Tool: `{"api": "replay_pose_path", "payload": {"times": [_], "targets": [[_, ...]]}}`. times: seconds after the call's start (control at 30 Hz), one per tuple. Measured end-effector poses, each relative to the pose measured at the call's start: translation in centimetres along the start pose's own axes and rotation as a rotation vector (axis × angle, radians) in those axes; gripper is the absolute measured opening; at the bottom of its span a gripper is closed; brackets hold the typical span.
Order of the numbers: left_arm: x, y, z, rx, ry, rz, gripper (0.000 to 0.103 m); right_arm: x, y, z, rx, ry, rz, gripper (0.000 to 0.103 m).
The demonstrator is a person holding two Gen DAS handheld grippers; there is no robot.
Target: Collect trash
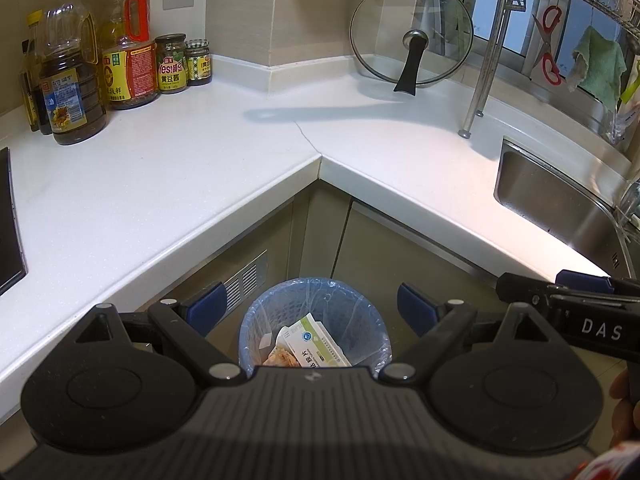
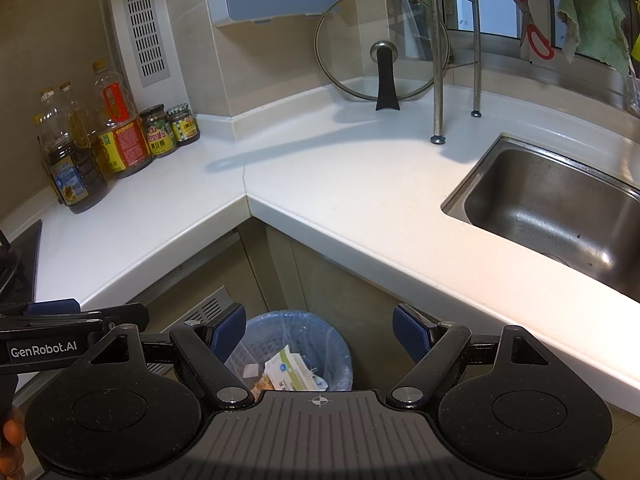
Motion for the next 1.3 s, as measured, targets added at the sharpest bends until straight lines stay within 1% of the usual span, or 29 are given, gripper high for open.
{"api": "replay_pose_path", "payload": {"times": [1.1, 1.3], "targets": [[0.12, 0.22, 0.07, -0.001, 0.003, -0.002, 0.091, 0.24, -0.16, 0.0, -0.002, 0.004, -0.001, 0.08], [0.47, 0.22, 0.12, 0.01, -0.014, -0.011, 0.091, 0.29, -0.2, 0.02, -0.002, 0.005, 0.001, 0.08]]}}
Point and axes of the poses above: each gripper's, at about its wrist camera, not at the fingertips, and z roughly the way its jaws point, y to its left, x to its underside, the point moved 3 cm from there along z, roughly the way its jaws point, and after that the axes turned 15 degrees about -x, right-handed, at the moved point
